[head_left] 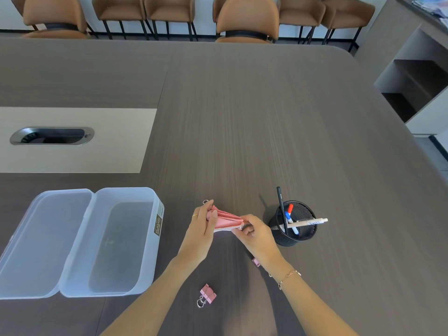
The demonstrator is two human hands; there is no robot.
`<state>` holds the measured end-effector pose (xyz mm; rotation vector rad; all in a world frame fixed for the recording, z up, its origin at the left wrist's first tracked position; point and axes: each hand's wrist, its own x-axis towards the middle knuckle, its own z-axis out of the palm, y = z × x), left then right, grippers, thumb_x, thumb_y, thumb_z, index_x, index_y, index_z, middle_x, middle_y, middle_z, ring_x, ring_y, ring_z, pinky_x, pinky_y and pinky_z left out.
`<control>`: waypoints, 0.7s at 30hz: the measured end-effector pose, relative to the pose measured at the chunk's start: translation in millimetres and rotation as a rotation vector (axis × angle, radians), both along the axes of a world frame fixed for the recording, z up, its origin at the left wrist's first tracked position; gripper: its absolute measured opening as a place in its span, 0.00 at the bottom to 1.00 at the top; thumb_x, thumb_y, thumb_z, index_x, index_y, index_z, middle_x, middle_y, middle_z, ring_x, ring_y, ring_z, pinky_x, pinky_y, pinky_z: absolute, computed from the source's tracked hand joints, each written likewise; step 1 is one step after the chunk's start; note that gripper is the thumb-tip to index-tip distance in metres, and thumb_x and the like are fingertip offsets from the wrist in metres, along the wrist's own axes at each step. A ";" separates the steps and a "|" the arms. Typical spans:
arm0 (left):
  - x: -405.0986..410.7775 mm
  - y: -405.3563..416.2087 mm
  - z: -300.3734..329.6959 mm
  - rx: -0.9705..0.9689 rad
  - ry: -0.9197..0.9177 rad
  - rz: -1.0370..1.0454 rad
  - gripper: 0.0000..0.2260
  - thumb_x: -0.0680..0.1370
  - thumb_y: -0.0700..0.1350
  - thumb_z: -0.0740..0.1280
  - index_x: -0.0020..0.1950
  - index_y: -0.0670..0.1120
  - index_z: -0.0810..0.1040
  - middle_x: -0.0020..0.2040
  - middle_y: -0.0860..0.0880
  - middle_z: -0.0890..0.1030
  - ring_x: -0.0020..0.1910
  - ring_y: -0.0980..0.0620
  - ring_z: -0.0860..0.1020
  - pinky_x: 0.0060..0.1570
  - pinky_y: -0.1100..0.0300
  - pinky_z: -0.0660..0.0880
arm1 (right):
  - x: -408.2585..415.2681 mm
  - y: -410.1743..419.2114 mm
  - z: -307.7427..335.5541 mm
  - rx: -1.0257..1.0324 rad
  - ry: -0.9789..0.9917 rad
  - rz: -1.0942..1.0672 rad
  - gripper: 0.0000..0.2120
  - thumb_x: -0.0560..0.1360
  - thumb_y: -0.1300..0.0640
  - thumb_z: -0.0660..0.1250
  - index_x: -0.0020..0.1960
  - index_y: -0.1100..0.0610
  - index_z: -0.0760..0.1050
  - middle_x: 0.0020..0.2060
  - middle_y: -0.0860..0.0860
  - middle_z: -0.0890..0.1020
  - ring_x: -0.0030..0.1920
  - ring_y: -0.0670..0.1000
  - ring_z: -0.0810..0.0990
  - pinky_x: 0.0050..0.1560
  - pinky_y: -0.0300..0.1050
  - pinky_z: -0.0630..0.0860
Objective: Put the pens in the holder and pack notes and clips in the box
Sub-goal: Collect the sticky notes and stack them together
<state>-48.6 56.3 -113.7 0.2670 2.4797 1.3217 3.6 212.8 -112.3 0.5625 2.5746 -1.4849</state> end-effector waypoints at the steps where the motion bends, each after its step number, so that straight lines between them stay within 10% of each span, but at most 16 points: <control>1: -2.0 -2.0 0.2 -0.020 0.019 -0.007 0.18 0.81 0.54 0.52 0.70 0.53 0.63 0.66 0.52 0.70 0.53 0.61 0.75 0.47 0.75 0.71 | -0.1 0.3 0.5 -0.001 -0.004 0.003 0.09 0.73 0.53 0.70 0.52 0.50 0.75 0.43 0.45 0.77 0.39 0.41 0.78 0.36 0.22 0.73; 10: -20.0 -19.9 10.1 -0.062 0.324 -0.113 0.06 0.77 0.48 0.66 0.52 0.49 0.76 0.50 0.55 0.76 0.39 0.55 0.76 0.41 0.69 0.74 | -3.8 2.6 -6.2 -0.079 0.034 -0.013 0.12 0.74 0.55 0.69 0.37 0.44 0.69 0.38 0.47 0.79 0.38 0.45 0.77 0.41 0.34 0.74; 21: -32.5 -27.9 2.2 0.045 0.310 -0.177 0.07 0.72 0.41 0.72 0.49 0.45 0.80 0.48 0.49 0.82 0.47 0.62 0.79 0.47 0.73 0.77 | -5.4 7.3 -11.0 0.000 0.019 0.059 0.05 0.77 0.53 0.66 0.50 0.53 0.74 0.46 0.46 0.80 0.47 0.45 0.80 0.43 0.29 0.75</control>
